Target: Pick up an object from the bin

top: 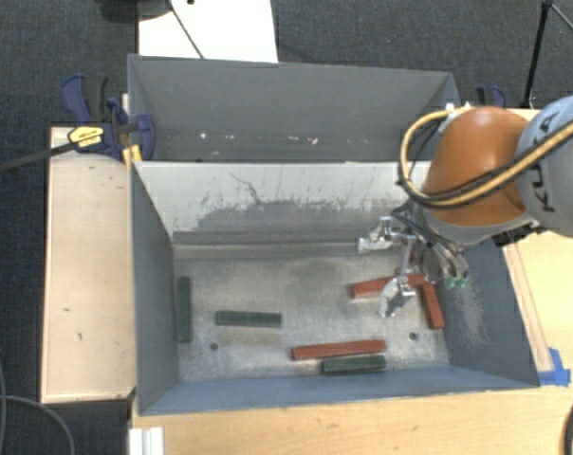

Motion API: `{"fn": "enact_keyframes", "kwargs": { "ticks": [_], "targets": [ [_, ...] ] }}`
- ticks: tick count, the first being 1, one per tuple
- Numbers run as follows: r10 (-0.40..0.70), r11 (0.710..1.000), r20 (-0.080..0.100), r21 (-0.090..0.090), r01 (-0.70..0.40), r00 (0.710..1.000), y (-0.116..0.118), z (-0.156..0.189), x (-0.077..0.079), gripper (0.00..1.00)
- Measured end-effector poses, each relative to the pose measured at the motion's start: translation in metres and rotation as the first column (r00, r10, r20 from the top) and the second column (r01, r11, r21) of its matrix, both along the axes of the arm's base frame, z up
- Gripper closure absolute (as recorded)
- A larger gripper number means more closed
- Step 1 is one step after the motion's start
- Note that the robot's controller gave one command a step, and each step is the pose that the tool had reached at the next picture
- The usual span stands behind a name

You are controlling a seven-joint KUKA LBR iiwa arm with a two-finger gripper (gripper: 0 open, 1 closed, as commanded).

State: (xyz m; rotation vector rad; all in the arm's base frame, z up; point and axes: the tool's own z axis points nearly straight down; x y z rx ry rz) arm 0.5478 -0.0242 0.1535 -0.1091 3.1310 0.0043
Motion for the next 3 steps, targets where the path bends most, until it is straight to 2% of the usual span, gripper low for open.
{"fn": "enact_keyframes", "kwargs": {
  "ticks": [1, 2, 3],
  "targets": [
    [-0.009, 1.0, -0.005, -0.003, 0.009, 1.0, -0.036, -0.054, -0.023, 0.0],
    [-0.072, 0.997, -0.005, -0.004, 0.072, 0.997, -0.025, -0.079, 0.008, 1.0],
    [-0.071, 0.997, -0.005, -0.004, 0.071, 0.997, -0.025, -0.079, 0.008, 1.0]
  ]
}}
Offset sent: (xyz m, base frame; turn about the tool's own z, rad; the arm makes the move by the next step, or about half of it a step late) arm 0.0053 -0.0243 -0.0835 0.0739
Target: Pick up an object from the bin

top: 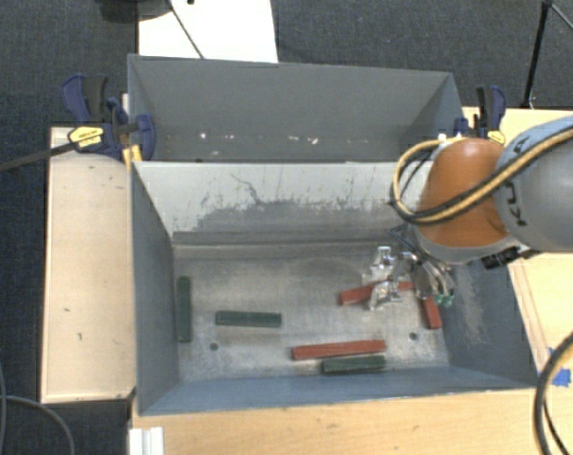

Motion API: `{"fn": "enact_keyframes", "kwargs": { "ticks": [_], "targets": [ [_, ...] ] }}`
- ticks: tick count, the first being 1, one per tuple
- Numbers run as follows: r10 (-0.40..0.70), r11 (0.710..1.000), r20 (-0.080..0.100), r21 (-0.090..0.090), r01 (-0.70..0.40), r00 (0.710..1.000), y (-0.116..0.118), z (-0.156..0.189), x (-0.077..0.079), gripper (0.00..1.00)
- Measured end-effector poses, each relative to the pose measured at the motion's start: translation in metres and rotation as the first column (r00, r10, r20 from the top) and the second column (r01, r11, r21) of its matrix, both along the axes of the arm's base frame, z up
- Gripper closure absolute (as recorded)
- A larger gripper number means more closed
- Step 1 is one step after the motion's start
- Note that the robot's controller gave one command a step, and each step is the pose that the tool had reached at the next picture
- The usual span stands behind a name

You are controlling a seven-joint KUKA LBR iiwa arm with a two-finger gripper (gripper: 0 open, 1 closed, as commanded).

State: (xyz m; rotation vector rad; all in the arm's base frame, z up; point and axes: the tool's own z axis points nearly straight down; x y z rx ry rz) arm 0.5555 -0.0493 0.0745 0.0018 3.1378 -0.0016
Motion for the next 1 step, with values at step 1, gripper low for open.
{"fn": "enact_keyframes", "kwargs": {
  "ticks": [1],
  "targets": [
    [0.182, 0.983, 0.004, -0.001, -0.182, 0.983, -0.0081, 0.1503, -0.0009, 1.0]
  ]
}}
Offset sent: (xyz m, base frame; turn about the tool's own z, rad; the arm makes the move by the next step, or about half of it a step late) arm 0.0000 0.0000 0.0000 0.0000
